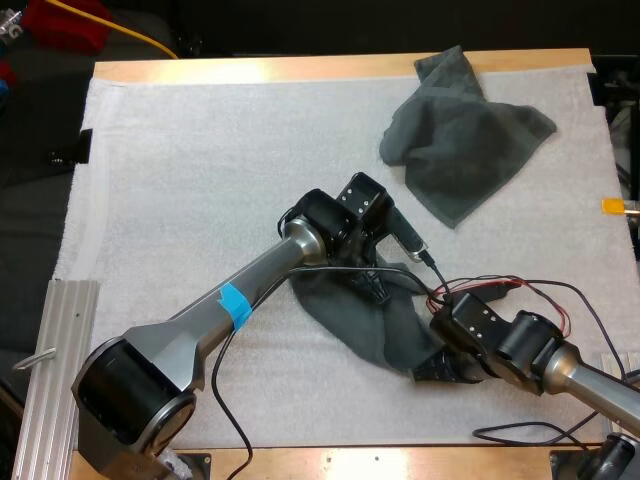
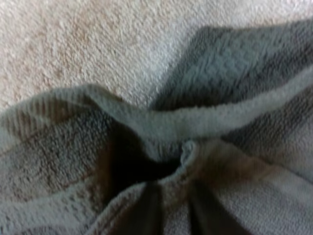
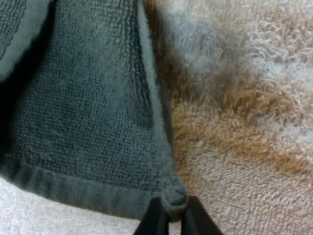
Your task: Pick towel from pile, fold and stack
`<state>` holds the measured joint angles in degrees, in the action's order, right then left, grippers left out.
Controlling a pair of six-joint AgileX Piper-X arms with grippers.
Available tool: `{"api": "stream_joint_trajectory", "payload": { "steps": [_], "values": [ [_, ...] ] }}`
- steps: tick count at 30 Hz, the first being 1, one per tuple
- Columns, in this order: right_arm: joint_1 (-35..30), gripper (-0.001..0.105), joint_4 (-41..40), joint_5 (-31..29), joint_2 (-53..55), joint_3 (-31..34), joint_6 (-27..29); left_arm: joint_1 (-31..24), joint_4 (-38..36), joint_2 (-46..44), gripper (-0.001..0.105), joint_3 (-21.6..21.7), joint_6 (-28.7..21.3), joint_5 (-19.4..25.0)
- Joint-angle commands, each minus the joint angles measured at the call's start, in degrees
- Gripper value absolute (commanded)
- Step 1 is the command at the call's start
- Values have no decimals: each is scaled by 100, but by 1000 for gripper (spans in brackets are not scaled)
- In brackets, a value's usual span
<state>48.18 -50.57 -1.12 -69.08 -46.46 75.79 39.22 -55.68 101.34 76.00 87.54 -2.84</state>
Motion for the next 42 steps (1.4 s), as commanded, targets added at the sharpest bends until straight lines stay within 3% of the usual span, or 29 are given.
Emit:
{"api": "stream_joint_trajectory", "payload": {
  "steps": [1, 2, 4, 10, 31, 37, 42],
  "values": [
    [11, 1, -75, 51, 0, 0, -11, 26, 33, -15, 40, 32, -69, -48],
    [11, 1, -75, 51, 0, 0, -11, 26, 56, -15, 50, 32, -136, -92],
    [11, 1, -75, 51, 0, 0, -11, 26, 60, -15, 57, 32, -299, -224],
    [11, 1, -75, 51, 0, 0, -11, 26, 211, -15, 43, 32, -441, -336],
    [11, 1, -75, 51, 0, 0, -68, -6, 306, 403, 43, 32, -552, -334],
    [11, 1, -75, 51, 0, 0, -68, -6, 276, 428, 43, 32, -552, -506],
    [11, 1, -75, 51, 0, 0, -68, -6, 193, 465, 29, 32, -552, -621]
  ]
}}
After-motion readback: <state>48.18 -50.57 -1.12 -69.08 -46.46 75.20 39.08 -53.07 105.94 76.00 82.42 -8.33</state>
